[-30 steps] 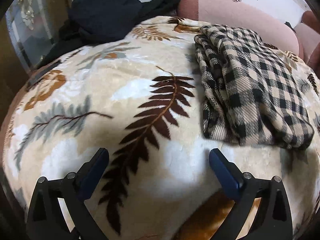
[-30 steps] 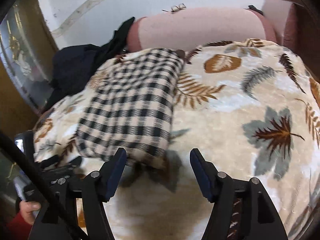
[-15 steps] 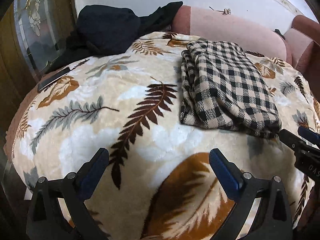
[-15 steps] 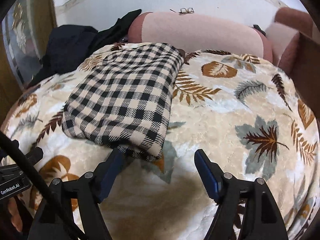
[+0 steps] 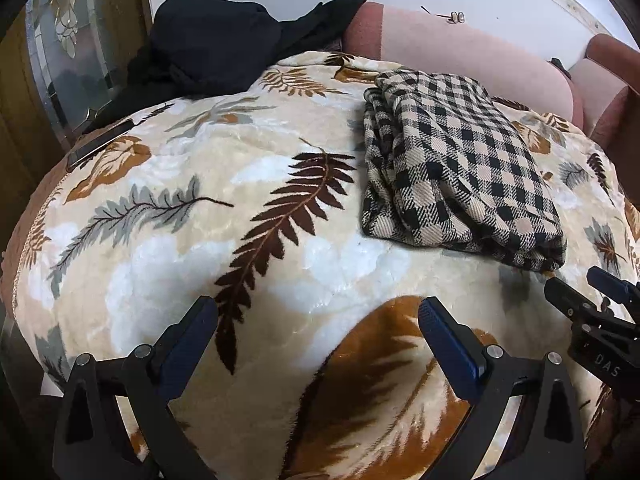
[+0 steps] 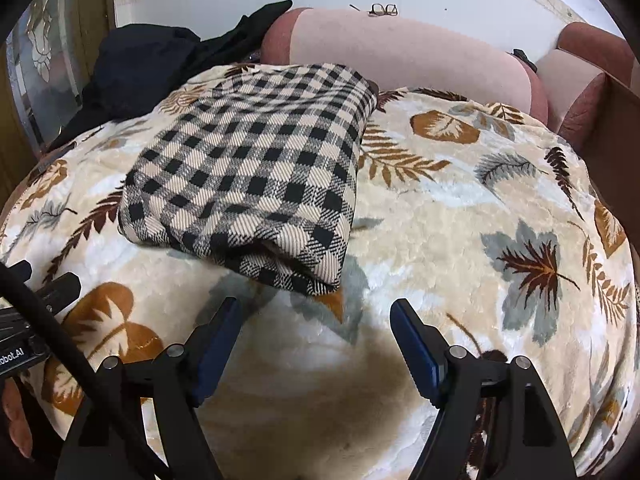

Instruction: Fold large clothes

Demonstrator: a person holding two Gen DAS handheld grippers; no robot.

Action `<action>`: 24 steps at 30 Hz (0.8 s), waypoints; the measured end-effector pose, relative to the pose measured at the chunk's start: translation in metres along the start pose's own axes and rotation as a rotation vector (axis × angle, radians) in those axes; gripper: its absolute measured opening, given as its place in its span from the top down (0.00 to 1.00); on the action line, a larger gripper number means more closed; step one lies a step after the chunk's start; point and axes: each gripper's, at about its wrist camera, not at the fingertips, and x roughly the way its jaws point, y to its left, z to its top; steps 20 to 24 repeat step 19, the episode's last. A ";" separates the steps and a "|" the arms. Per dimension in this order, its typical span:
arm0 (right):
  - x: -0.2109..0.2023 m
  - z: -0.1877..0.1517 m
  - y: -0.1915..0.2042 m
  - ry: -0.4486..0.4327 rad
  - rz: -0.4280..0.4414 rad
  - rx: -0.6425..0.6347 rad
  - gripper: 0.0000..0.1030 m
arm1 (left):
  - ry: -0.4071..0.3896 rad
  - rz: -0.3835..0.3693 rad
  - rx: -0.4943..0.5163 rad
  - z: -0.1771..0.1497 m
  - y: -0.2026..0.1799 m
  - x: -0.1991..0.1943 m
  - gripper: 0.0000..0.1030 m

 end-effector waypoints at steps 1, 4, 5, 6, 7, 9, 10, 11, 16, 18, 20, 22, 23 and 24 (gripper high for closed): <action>0.001 0.000 0.000 0.001 -0.002 -0.001 0.22 | 0.001 -0.001 0.002 0.000 0.000 0.000 0.02; 0.003 0.000 -0.001 0.008 -0.008 -0.004 0.20 | 0.007 -0.003 0.007 -0.001 -0.001 0.003 0.02; 0.004 0.000 0.000 0.011 -0.012 -0.006 0.20 | 0.010 -0.004 0.008 -0.001 -0.002 0.004 0.02; 0.005 -0.001 -0.001 0.014 -0.014 -0.008 0.20 | 0.012 -0.004 0.007 -0.001 -0.002 0.004 0.02; 0.006 -0.001 0.000 0.019 -0.018 -0.010 0.20 | 0.015 -0.006 0.008 -0.001 -0.002 0.005 0.02; 0.008 -0.002 0.000 0.026 -0.021 -0.014 0.20 | 0.017 -0.006 0.010 -0.001 -0.002 0.006 0.02; 0.009 -0.002 -0.001 0.029 -0.023 -0.016 0.20 | 0.016 -0.006 0.011 -0.001 -0.002 0.006 0.02; 0.009 -0.002 -0.001 0.030 -0.024 -0.017 0.20 | 0.015 -0.006 0.013 -0.001 -0.003 0.006 0.02; 0.010 -0.002 -0.001 0.032 -0.025 -0.019 0.20 | -0.002 -0.013 0.022 -0.001 -0.004 0.003 0.03; 0.012 -0.003 -0.001 0.038 -0.026 -0.019 0.20 | -0.002 -0.008 0.022 -0.001 -0.004 0.004 0.03; 0.013 -0.003 -0.001 0.041 -0.026 -0.017 0.20 | 0.000 -0.006 0.019 -0.001 -0.003 0.004 0.03; 0.013 -0.003 -0.001 0.041 -0.026 -0.017 0.20 | 0.000 -0.006 0.019 -0.001 -0.003 0.004 0.03; 0.013 -0.003 -0.001 0.041 -0.026 -0.017 0.20 | 0.000 -0.006 0.019 -0.001 -0.003 0.004 0.03; 0.013 -0.003 -0.001 0.041 -0.026 -0.017 0.20 | 0.000 -0.006 0.019 -0.001 -0.003 0.004 0.03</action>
